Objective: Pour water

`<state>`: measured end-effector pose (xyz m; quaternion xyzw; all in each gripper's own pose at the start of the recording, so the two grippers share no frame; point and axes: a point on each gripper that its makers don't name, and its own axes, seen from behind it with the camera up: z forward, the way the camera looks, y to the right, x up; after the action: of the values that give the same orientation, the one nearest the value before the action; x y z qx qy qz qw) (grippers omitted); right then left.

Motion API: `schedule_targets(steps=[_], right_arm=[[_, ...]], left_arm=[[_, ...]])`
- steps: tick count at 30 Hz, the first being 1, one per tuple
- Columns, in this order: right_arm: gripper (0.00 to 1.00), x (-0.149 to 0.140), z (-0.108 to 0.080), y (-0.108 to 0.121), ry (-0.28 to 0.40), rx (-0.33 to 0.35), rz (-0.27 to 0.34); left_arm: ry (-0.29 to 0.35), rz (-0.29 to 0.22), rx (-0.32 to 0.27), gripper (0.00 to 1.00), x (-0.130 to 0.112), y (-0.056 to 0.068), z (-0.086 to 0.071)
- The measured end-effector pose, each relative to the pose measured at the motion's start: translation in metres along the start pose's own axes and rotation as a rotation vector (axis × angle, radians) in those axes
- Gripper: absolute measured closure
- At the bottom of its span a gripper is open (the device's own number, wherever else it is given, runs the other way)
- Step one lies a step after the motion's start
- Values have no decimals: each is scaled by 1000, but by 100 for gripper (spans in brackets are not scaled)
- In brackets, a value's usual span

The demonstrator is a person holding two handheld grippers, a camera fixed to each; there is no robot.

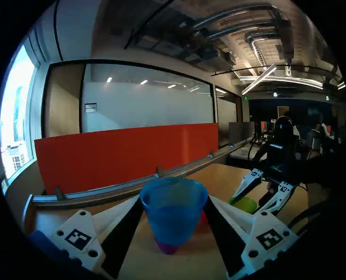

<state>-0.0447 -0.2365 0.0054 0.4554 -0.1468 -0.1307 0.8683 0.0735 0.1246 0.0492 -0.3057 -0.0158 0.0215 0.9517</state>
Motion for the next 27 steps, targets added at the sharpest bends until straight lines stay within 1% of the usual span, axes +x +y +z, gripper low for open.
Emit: schedule_targets(steps=[6, 11, 27], right_arm=[[8, 10, -6, -1, 35, -9, 0], [8, 18, -9, -4, 57, -7, 0], [7, 37, -12, -4, 129, -18, 22]], left_arm=[[28, -17, -1, 13, 10, 4, -3], [36, -25, 0, 13, 14, 5, -4], [30, -12, -4, 14, 14, 9, -4]])
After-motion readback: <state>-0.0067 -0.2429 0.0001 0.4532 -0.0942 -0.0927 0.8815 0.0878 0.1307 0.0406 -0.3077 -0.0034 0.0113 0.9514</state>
